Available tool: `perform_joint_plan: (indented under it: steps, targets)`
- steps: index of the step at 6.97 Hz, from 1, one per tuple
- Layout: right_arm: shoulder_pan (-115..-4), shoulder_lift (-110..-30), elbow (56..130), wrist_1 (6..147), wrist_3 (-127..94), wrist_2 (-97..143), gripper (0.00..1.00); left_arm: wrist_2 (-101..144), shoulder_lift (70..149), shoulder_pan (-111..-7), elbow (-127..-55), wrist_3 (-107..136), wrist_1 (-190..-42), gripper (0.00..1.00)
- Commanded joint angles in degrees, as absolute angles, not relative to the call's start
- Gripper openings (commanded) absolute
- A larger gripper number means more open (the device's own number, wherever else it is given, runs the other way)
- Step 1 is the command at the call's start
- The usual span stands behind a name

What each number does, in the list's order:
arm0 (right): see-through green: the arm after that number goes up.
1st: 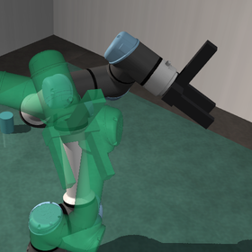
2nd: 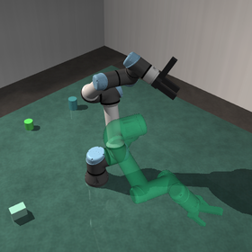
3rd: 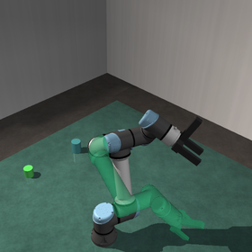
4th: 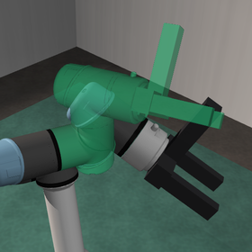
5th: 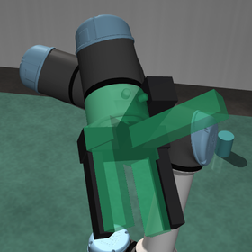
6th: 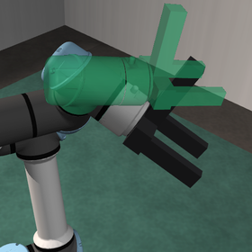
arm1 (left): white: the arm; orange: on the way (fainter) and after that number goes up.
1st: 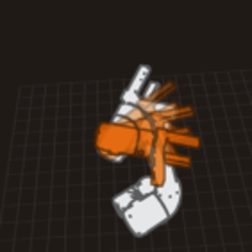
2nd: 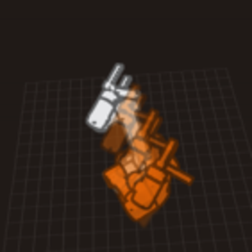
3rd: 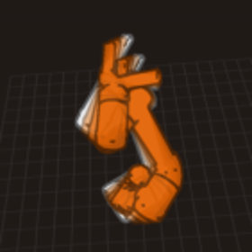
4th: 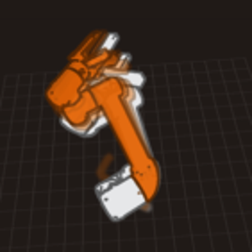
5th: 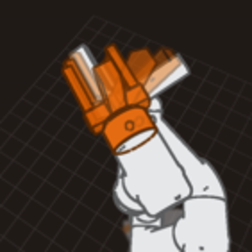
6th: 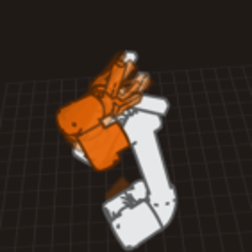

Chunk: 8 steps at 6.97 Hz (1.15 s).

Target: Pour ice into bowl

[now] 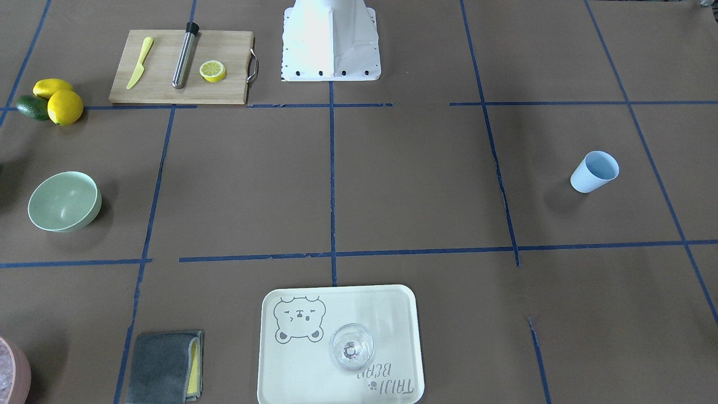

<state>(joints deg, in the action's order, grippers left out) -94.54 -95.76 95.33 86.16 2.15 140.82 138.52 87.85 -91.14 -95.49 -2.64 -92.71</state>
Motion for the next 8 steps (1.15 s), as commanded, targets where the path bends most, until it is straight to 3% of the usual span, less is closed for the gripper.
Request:
perform_joint_plan:
  steps: [1, 3, 5, 8]
  targets:
    - [-94.5, -95.6, 95.4, 86.2, 2.1, 140.0, 1.00, 138.2, 87.9, -91.1, -95.4, -2.7, -93.2, 1.00]
    - [-92.3, -94.4, 95.4, 85.9, 2.4, 139.7, 1.00, 138.1, 89.3, -91.0, -97.8, -2.5, -95.0, 1.00]
    - [-90.3, -88.3, 93.3, 85.4, 2.0, 140.4, 1.00, 137.9, 92.7, -90.5, -102.6, 1.3, -101.6, 1.00]
    - [-81.8, -89.6, 93.1, 79.2, -12.1, 145.6, 1.00, 130.4, 88.8, -84.1, -104.8, 13.5, -118.9, 1.00]
